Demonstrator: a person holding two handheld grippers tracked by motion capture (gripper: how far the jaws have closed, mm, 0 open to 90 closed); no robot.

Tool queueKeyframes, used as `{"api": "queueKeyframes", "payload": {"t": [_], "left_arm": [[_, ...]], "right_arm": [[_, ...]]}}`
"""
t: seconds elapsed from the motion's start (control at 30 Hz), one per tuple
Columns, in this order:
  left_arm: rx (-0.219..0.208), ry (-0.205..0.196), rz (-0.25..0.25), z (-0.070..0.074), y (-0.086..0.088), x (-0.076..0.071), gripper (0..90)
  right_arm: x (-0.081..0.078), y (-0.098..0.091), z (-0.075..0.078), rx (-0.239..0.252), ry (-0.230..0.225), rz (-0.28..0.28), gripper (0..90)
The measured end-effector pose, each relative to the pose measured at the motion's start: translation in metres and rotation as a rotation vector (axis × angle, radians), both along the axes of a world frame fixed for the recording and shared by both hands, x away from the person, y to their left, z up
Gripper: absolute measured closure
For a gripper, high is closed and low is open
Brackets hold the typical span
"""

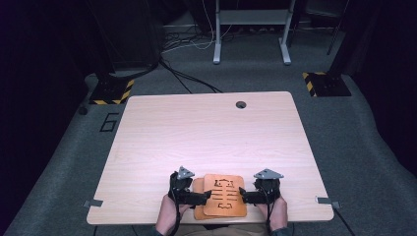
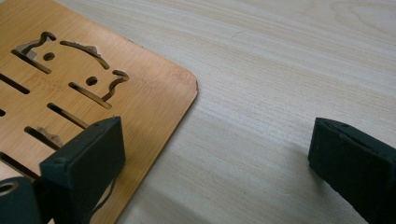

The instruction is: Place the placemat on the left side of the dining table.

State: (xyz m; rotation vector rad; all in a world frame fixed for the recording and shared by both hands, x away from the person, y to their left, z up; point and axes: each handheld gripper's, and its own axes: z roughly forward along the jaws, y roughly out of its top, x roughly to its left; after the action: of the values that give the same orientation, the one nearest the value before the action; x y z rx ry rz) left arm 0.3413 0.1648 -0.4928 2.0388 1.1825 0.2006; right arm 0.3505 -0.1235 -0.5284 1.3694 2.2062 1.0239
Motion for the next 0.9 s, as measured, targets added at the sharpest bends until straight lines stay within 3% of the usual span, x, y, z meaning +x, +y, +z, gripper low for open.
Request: {"api": "queueKeyframes", "payload": {"t": [0.9], "left_arm": [[-0.026,0.074,-0.062,-0.008,-0.019,0.007,12.0]], "right_arm": [[0.0,0.0,0.0,0.002,0.0,-0.001,3.0]]}}
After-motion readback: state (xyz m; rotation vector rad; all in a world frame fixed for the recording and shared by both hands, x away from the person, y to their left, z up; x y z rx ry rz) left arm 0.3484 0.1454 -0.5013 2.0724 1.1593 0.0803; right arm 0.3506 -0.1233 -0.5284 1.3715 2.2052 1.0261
